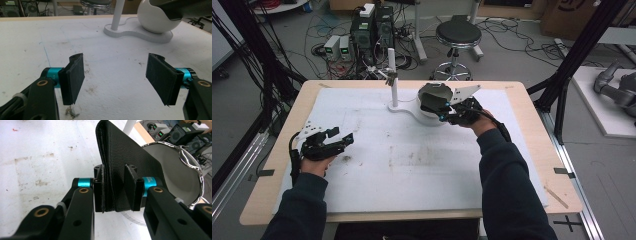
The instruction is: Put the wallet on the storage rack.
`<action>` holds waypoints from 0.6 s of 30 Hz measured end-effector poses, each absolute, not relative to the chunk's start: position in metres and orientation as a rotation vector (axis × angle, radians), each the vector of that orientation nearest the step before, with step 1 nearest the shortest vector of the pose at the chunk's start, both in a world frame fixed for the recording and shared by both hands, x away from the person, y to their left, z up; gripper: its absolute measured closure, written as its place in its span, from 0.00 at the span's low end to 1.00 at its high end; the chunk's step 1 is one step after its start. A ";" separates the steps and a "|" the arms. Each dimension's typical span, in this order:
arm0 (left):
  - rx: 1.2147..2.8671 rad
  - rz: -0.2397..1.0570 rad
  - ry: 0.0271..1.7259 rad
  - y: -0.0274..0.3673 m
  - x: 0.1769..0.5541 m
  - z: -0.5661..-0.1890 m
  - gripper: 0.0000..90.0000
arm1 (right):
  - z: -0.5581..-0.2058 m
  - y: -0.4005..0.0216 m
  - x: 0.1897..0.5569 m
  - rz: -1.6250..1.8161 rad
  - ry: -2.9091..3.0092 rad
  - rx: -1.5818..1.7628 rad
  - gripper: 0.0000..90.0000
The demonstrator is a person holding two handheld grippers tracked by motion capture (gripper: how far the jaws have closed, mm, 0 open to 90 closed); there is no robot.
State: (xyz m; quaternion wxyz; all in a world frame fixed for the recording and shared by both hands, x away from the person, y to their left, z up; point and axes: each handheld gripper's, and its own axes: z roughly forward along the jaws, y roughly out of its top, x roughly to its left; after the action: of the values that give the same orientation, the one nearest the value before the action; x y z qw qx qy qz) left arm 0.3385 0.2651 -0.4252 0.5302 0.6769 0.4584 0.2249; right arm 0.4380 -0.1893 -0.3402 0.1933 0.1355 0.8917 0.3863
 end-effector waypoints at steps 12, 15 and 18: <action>1.619 0.535 1.093 0.264 0.339 -0.426 0.34 | -0.342 -0.196 0.437 1.096 2.492 0.558 0.49; 1.621 0.536 1.093 0.265 0.339 -0.426 0.34 | -0.340 -0.199 0.436 1.109 2.470 0.562 0.47; 1.619 0.535 1.094 0.264 0.339 -0.426 0.34 | -0.337 -0.203 0.434 1.114 2.465 0.585 0.46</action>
State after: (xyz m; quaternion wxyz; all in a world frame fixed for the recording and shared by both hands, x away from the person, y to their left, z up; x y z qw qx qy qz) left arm 0.3389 0.2644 -0.4257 0.5293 0.6781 0.4580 0.2240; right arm 0.4343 -0.2026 -0.3375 0.1860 0.2079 0.8751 0.3954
